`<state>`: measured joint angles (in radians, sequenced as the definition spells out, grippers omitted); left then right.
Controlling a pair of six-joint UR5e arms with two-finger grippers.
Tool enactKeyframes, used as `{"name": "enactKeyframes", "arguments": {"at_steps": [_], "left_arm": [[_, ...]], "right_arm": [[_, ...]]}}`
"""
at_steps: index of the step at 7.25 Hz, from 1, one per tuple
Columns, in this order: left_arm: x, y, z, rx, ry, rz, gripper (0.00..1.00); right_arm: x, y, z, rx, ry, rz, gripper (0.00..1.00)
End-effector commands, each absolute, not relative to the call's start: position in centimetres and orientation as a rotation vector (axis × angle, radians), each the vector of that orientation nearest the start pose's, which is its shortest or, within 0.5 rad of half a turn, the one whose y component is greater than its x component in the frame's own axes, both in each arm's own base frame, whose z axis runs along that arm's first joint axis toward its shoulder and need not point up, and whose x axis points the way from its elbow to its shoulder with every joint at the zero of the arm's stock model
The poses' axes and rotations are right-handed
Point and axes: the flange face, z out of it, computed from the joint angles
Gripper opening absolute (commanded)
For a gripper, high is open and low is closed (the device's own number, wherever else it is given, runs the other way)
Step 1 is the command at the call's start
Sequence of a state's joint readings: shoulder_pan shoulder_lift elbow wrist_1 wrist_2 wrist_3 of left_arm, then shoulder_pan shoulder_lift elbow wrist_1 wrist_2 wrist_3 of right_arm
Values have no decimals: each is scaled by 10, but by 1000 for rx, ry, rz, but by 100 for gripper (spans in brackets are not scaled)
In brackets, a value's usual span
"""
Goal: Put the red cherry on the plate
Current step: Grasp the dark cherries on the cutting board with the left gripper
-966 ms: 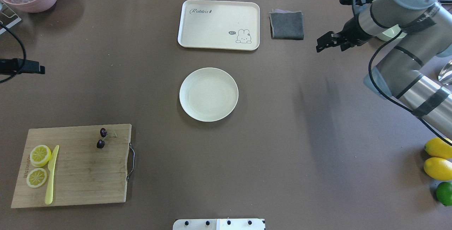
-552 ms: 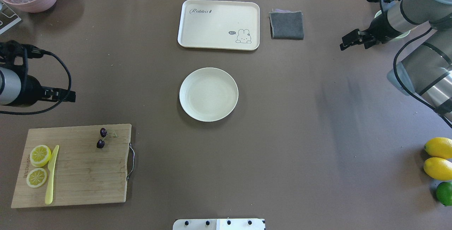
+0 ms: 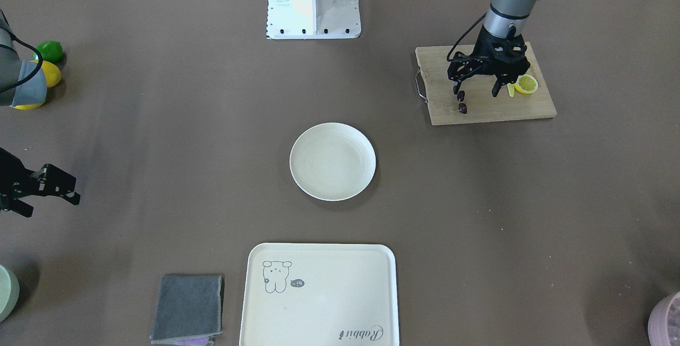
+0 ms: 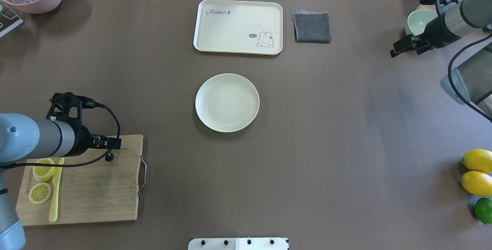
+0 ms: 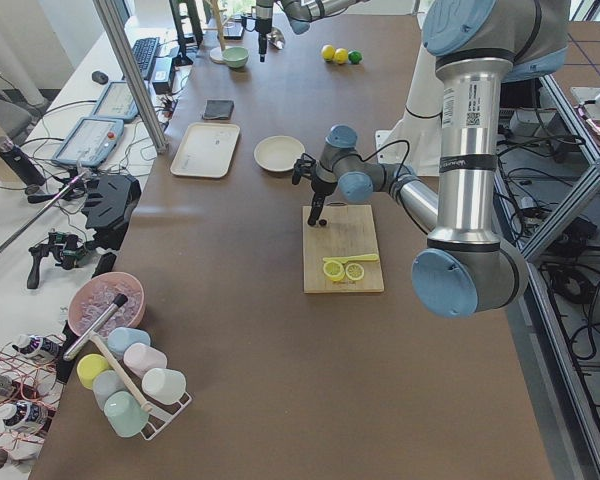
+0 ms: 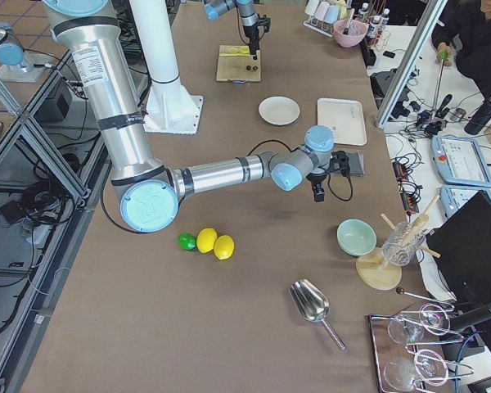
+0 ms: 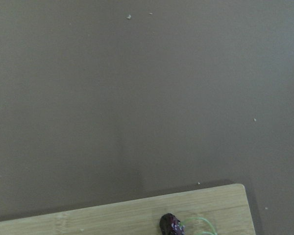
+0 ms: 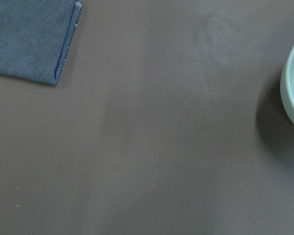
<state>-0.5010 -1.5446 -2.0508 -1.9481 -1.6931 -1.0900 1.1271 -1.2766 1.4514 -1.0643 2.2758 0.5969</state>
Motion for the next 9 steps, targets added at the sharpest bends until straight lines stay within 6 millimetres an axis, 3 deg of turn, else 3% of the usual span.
{"name": "enactKeyframes", "arguments": {"at_steps": [1, 4, 7, 9], "left_arm": [[390, -321, 431, 282, 798, 75, 93], [389, -317, 433, 281, 794, 81, 74], [382, -314, 439, 276, 784, 84, 41], [385, -315, 435, 278, 791, 85, 41]], "right_arm": [[-211, -604, 495, 229, -912, -95, 100], [-210, -604, 494, 230, -913, -91, 100], [-209, -603, 497, 226, -911, -90, 100], [-210, -603, 497, 227, -909, -90, 100]]}}
